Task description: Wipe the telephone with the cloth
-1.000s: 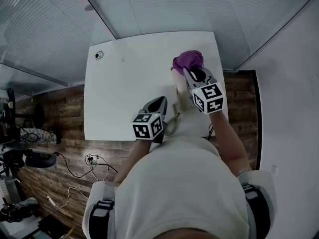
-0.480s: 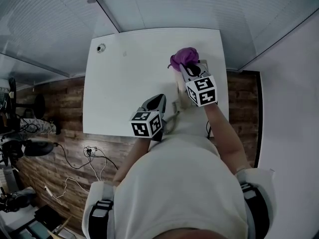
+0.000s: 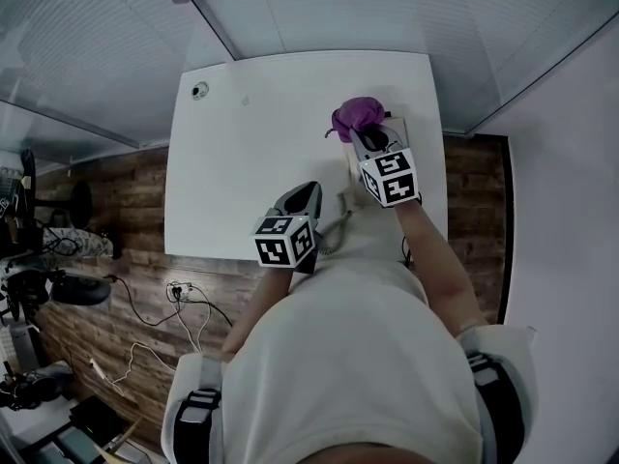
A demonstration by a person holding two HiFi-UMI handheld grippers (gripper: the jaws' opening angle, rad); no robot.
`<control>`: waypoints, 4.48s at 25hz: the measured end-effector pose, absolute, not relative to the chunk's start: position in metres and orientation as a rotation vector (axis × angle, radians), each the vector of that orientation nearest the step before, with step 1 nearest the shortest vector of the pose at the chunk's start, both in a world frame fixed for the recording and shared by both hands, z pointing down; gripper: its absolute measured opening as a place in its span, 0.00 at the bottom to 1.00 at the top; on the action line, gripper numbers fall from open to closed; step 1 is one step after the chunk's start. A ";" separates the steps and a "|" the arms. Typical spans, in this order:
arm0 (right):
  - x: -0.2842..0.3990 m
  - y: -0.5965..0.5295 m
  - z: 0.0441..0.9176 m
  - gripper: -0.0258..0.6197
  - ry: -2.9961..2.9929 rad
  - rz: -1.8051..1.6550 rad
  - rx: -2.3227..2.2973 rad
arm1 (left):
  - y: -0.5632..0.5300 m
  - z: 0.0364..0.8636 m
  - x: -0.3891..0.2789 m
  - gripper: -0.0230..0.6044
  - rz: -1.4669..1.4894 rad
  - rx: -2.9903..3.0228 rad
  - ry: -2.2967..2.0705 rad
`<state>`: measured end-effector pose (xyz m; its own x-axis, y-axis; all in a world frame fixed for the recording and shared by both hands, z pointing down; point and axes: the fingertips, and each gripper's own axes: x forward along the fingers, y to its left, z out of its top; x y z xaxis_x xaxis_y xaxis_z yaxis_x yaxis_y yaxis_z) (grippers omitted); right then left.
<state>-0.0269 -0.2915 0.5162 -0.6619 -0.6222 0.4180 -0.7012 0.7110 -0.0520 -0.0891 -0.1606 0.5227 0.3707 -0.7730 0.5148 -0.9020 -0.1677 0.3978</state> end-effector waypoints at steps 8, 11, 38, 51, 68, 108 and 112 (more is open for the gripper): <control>-0.021 -0.274 0.517 0.11 -2.540 0.302 1.052 | -0.146 0.524 -0.093 0.07 0.244 1.973 -1.442; -0.019 -0.266 0.519 0.11 -2.541 0.309 1.060 | -0.143 0.526 -0.093 0.07 0.244 1.979 -1.431; -0.002 -0.175 0.546 0.11 -2.427 0.381 1.156 | -0.088 0.518 -0.099 0.07 0.283 2.071 -1.336; 0.007 -0.136 0.565 0.11 -2.360 0.489 1.208 | -0.061 0.520 -0.100 0.07 0.297 2.081 -1.273; 0.020 -0.110 0.584 0.11 -2.302 0.533 1.251 | -0.044 0.534 -0.099 0.07 0.321 2.084 -1.228; 0.106 -0.170 0.493 0.11 -2.417 0.396 1.456 | -0.195 0.547 -0.010 0.38 0.368 1.998 -1.317; 0.113 -0.178 0.494 0.11 -2.419 0.395 1.452 | -0.208 0.553 -0.007 0.41 0.398 1.973 -1.362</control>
